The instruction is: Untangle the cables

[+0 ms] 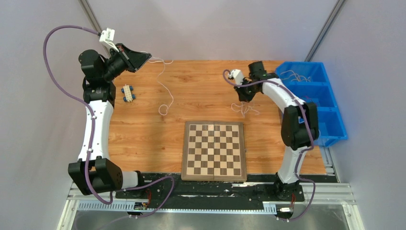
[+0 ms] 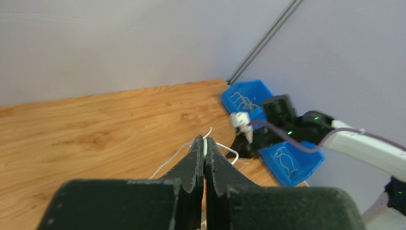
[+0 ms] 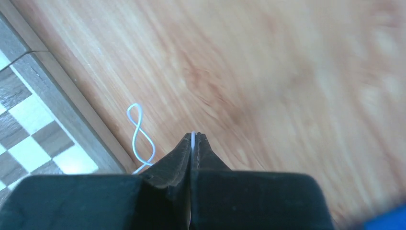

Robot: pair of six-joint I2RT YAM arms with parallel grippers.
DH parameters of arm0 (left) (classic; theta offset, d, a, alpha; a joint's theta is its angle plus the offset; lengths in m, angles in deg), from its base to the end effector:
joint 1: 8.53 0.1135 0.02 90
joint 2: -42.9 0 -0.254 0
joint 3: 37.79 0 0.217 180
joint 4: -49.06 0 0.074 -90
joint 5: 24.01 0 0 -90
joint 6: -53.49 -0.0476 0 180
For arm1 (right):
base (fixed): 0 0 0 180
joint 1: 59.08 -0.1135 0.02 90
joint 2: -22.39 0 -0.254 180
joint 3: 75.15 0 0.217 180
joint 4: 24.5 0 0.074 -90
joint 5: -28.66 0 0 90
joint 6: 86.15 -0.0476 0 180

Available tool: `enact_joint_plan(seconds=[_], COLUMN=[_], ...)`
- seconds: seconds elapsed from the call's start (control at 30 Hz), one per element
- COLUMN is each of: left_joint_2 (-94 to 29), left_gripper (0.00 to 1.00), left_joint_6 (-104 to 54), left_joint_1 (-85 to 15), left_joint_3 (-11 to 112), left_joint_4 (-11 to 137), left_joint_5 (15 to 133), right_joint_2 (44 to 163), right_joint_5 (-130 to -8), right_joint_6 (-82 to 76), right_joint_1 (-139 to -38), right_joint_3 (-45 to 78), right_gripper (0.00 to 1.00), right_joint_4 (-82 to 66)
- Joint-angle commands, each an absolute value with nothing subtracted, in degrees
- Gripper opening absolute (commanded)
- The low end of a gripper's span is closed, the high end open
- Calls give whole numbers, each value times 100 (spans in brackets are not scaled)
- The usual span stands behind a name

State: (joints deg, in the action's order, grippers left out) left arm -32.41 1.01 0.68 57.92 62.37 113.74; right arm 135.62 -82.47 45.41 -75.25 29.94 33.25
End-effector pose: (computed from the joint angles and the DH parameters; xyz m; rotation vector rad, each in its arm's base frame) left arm 0.2664 0.0075 0.4479 0.0890 1.5679 -0.9913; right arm 0.3634 0.1232 0.2081 -1.3622 2.2540 0.3553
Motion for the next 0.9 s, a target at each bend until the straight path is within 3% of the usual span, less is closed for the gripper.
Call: enact_joint_plan(seconds=[0.0,0.47,0.87], left_joint_2=[-2983,-3026,-3216], left_gripper=[0,0,0], left_joint_6=[-474,-986,-1202], left_joint_1=[80,-509,-908], left_joint_3=[5403,5013,5137], left_joint_4=[6044,6105,6276], left_joint_5=[11451,11603,11747], right_joint_2=[12396,10158,10206], right_joint_5=[-8867,-9593,-9250], right_joint_6=[4203,4464,7210], right_joint_1=[-7163,-5377,-2951], right_joint_3=[3407,3187,2198], right_gripper=[0,0,3], right_joint_4=[3349,4104,4929])
